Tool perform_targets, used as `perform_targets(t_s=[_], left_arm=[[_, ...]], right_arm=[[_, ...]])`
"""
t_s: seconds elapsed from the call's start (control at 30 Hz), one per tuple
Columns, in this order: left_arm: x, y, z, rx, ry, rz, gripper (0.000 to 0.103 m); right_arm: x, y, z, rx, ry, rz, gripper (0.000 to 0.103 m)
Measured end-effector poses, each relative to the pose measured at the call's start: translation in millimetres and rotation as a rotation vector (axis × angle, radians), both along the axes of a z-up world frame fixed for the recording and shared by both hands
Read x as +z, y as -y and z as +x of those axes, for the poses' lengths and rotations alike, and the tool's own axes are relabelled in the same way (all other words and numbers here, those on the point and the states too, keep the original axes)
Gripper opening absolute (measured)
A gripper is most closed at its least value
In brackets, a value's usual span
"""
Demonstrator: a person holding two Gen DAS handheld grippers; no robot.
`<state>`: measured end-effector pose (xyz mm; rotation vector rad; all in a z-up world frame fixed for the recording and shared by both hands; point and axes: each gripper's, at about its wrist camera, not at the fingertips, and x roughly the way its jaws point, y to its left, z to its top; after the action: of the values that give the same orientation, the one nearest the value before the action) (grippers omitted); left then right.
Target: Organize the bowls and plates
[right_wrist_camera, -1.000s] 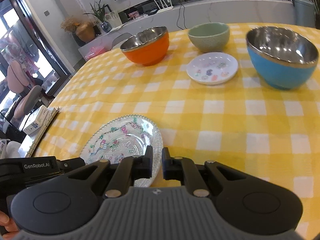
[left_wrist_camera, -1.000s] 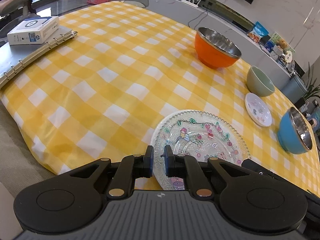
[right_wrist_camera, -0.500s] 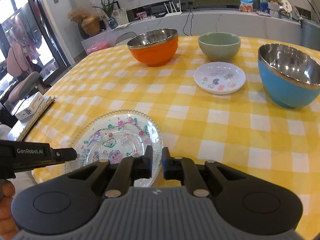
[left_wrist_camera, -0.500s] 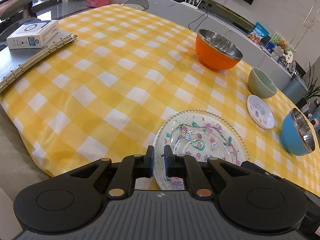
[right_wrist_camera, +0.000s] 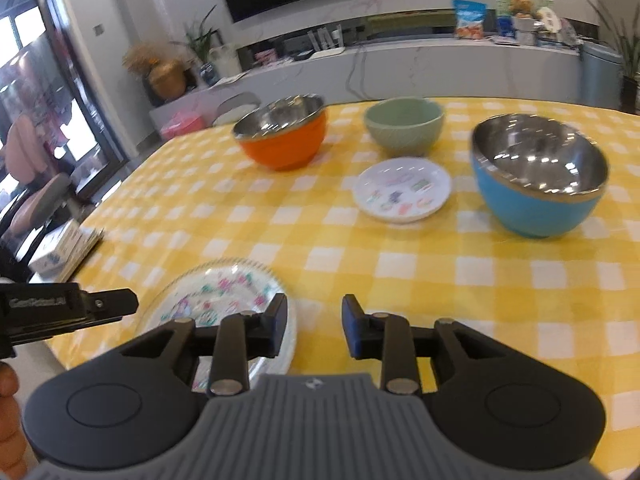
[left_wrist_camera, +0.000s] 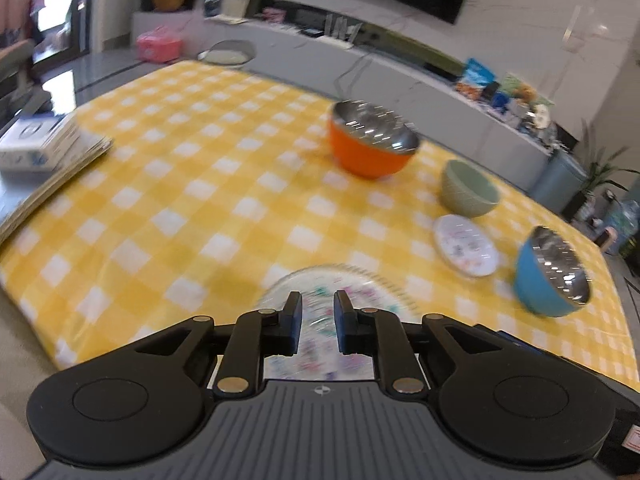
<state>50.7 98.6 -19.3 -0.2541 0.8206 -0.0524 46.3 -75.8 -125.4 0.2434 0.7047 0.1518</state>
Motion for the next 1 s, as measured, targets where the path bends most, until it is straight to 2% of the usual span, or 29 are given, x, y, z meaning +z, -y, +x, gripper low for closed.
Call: perform_targets(t_s=[0.2, 0.4, 0.5, 0.63, 0.8, 1.0], left_arm=[[11.9, 31.6, 15.7, -0.083, 0.026, -0.001, 0.023], [5.5, 59.3, 34.0, -0.142, 0.030, 0.002, 0.027], [0.4, 67.8, 41.9, -0.151, 0.035, -0.014, 0.032], [-7.1, 73.4, 53.7, -0.162, 0.057, -0.061, 0.044], [-19.7, 78.1, 74.4, -0.158, 0.052, -0.111, 0.047], [-34.8, 86.2, 104.4, -0.166, 0.040, -0.105, 0.047]], right_arm=[[7.5, 28.8, 6.0, -0.111, 0.008, 0.033, 0.034], [6.5, 60.9, 14.5, -0.244, 0.006, 0.091, 0.038], [4.2, 74.4, 18.4, -0.308, 0.021, 0.114, 0.043], [-2.3, 87.5, 25.1, -0.373, 0.040, 0.150, 0.044], [-13.4, 88.9, 36.1, -0.401, 0.046, 0.188, 0.044], [-25.5, 81.3, 56.5, -0.369, 0.032, 0.183, 0.043]])
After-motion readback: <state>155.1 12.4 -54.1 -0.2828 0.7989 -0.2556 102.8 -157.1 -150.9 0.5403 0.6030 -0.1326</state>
